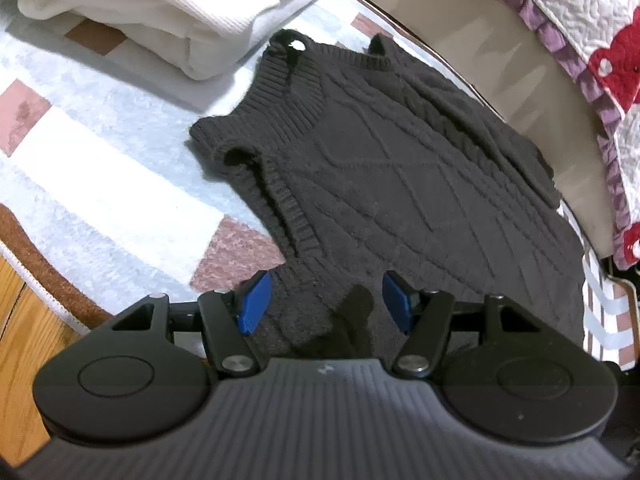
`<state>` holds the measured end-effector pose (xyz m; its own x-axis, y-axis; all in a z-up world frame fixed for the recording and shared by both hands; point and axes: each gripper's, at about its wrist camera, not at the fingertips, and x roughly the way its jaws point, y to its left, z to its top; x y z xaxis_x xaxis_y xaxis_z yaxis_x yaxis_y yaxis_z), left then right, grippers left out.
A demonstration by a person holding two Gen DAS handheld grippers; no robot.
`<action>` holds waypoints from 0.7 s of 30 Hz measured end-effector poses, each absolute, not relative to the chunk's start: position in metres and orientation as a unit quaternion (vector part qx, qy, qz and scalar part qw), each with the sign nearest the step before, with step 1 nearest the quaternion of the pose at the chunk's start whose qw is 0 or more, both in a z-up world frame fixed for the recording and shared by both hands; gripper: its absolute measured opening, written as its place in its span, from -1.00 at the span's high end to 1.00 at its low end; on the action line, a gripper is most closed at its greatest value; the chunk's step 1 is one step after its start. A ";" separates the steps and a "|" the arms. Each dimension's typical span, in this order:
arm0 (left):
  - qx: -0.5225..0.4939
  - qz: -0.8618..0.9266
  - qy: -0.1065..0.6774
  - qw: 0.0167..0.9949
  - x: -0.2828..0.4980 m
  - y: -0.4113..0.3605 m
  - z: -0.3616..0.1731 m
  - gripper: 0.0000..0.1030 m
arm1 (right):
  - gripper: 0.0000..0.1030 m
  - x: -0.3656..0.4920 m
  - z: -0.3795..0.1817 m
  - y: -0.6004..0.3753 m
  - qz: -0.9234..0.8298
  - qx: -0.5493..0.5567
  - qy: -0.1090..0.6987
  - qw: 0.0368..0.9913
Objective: Fold clothes
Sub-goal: 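Smooth the sweater flat with both grippers and regrasp the hem edge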
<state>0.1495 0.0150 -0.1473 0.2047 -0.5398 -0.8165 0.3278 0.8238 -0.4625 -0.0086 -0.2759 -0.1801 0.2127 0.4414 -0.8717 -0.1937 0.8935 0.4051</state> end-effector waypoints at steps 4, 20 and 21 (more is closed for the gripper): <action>-0.104 -0.280 0.537 0.789 0.149 0.019 -0.140 -0.10 | 0.00 -0.012 -0.201 -0.309 0.161 0.184 0.610 0.754; -0.093 -0.518 0.417 0.741 0.112 -0.024 -0.099 0.20 | 0.70 -0.001 -0.151 -0.389 0.150 0.345 0.510 0.773; -0.095 -0.524 0.414 0.738 0.112 -0.025 -0.098 0.17 | 0.71 0.001 -0.150 -0.392 0.149 0.346 0.506 0.776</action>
